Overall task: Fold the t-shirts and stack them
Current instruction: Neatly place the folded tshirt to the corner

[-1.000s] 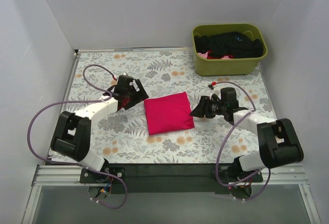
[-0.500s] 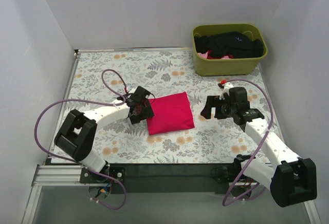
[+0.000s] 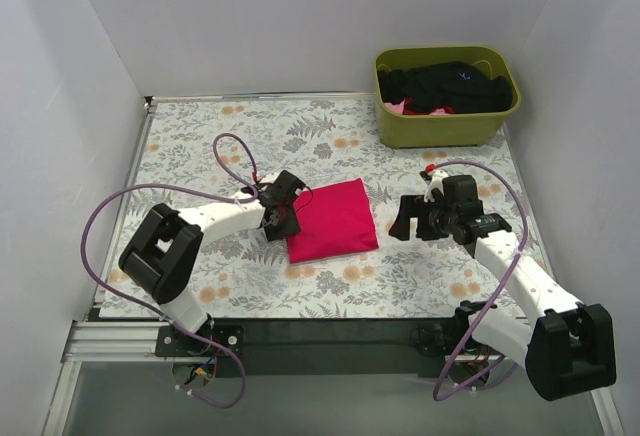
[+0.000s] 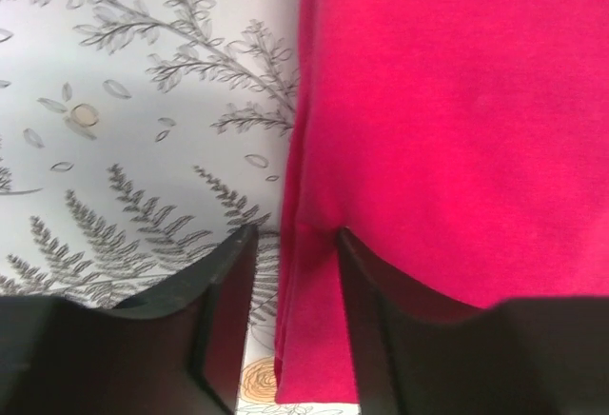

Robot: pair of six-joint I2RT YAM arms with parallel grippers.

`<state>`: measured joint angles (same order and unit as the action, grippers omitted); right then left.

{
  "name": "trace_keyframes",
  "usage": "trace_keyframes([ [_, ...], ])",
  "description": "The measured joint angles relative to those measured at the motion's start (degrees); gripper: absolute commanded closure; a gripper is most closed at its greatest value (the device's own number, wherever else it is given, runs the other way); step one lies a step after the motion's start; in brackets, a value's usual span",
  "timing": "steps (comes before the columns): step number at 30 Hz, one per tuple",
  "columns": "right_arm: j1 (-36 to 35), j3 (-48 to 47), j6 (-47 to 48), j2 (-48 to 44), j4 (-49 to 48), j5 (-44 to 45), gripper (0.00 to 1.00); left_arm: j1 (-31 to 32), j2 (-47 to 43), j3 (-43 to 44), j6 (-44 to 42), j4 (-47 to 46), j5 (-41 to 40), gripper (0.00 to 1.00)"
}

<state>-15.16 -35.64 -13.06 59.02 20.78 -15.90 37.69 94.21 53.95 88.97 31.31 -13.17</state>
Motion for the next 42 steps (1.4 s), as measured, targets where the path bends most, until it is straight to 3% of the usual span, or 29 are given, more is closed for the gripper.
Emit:
trace_keyframes([
  [5,-0.74,0.00,-0.09,3.17,-0.35,-1.20,0.24,0.35,3.15,3.21,-0.72,-0.02,0.52,0.73],
  [9,-1.01,-0.02,-0.09,4.94,-1.46,-1.14,0.24,1.46,6.97,7.56,-1.40,-0.79,1.20,0.71],
  [11,-1.01,-0.33,-0.13,6.69,-1.92,-1.09,0.24,2.08,8.24,9.03,-1.60,-1.38,1.51,0.66],
  [15,-1.01,-2.69,-0.37,12.20,-2.78,-0.24,0.26,2.64,8.11,9.25,-1.07,-2.23,1.75,0.42],
  [21,-1.01,-9.03,-0.98,21.14,-5.25,1.44,0.34,2.19,3.69,7.06,-0.61,1.03,0.55,0.34],
  [25,-1.29,-12.44,-1.64,26.10,-6.47,1.64,0.36,-1.40,-2.78,6.19,-2.38,2.49,-0.04,0.33],
  [32,-4.04,-16.79,-1.95,33.51,-7.06,4.96,0.41,-14.16,-13.40,1.11,-8.41,0.92,-0.90,0.33],
  [35,-6.69,-19.19,-1.75,35.87,-6.21,9.16,0.47,-17.35,-15.80,-1.90,-10.86,0.59,-1.44,0.33],
  [41,-10.54,-21.27,-1.55,38.88,-4.33,16.50,0.78,-19.54,-18.88,-6.73,-13.92,-1.95,-1.62,0.33],
  [42,-10.71,-21.27,-1.55,38.84,-4.26,17.42,0.87,-19.74,-19.28,-7.37,-14.45,-2.29,-1.81,0.33],
])
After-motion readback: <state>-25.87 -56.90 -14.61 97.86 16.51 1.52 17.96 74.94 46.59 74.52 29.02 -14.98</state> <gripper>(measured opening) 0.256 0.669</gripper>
